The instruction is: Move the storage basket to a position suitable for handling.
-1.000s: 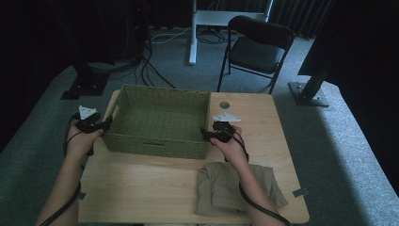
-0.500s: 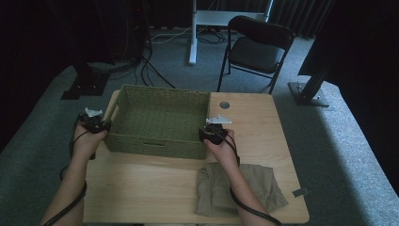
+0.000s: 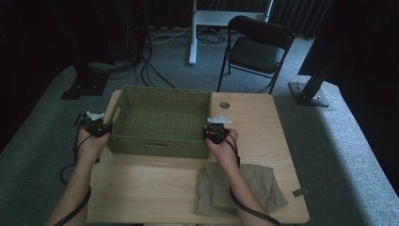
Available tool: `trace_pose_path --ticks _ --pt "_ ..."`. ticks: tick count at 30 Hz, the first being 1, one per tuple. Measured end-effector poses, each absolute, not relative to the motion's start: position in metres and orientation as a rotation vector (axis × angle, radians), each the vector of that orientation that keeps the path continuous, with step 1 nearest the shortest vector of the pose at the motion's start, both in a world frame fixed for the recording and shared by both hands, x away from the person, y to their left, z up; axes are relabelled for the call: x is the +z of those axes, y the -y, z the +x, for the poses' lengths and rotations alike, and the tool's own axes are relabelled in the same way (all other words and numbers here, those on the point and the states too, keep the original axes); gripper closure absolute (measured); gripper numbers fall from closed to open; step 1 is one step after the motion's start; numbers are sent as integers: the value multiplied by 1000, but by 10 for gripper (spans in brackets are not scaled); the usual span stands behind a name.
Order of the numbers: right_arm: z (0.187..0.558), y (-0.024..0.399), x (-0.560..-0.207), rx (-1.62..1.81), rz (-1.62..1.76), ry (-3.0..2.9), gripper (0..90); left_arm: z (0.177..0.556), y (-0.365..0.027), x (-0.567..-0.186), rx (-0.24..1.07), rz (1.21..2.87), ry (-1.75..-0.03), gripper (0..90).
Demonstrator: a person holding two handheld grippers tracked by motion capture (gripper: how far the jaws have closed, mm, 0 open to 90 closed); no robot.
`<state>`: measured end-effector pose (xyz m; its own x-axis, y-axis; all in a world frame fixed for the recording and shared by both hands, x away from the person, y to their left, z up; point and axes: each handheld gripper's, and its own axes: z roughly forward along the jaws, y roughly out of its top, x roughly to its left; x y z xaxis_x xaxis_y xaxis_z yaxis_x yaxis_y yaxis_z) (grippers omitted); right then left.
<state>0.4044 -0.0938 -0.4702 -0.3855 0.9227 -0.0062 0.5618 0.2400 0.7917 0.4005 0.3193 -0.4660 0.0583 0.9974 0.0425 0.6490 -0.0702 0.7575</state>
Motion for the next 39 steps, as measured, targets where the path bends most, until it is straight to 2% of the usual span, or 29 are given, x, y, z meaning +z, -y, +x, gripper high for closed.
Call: trace_pose_path --ticks 8,39 --pt "406 106 -468 956 1354 -2053 689 393 -305 -466 778 1773 -1653 844" --pt "399 177 -467 943 1376 -2058 693 385 -246 -468 705 1830 -1546 832"
